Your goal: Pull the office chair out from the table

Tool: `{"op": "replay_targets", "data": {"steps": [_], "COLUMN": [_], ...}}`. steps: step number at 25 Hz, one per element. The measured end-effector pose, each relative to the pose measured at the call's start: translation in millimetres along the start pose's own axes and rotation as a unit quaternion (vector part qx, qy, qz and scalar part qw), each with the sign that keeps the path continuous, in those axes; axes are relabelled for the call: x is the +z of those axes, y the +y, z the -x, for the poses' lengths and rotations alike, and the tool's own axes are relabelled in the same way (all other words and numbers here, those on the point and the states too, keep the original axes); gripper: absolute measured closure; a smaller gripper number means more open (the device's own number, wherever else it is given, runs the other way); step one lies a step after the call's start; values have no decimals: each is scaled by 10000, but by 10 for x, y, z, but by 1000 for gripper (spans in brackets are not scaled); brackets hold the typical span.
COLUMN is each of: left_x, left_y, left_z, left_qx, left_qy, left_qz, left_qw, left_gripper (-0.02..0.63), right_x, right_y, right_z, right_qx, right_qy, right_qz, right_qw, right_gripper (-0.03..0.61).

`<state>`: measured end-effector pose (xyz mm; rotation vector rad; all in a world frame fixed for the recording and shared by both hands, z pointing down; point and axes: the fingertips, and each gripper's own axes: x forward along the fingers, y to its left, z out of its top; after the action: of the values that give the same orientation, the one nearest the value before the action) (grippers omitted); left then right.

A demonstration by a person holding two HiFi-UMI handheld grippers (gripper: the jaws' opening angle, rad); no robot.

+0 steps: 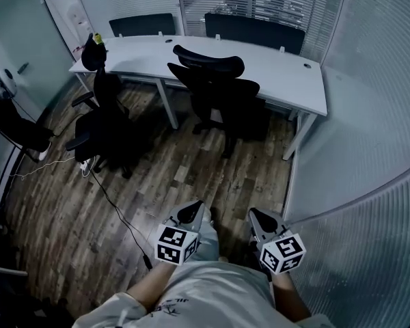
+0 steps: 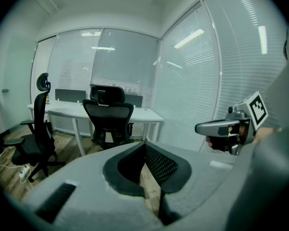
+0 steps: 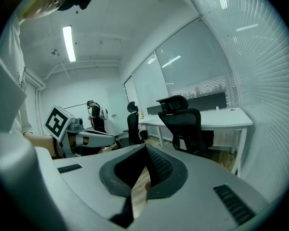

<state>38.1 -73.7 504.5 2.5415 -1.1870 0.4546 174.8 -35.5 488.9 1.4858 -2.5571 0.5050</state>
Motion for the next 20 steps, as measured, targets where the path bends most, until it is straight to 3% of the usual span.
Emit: {"op": "replay_targets", "data": {"steps": [12,20], "left_x": [546,888], "left_y": [773,1314], "left_z": [-870,-1404], "left_qx": [35,-9], "left_qy": [-159,-61], "left_qz": [207,-21], "left_qw": [9997,10000], "left_gripper": [603,603], "right_x": [510,812], "right_y": [-609,-1033], "right_z": [-976,-1643], "right_qx": [-54,-256], "right_qy": [28,14], "right_qz": [106,10], "right_qw": [9999,9997], "right_gripper": [572,571]}}
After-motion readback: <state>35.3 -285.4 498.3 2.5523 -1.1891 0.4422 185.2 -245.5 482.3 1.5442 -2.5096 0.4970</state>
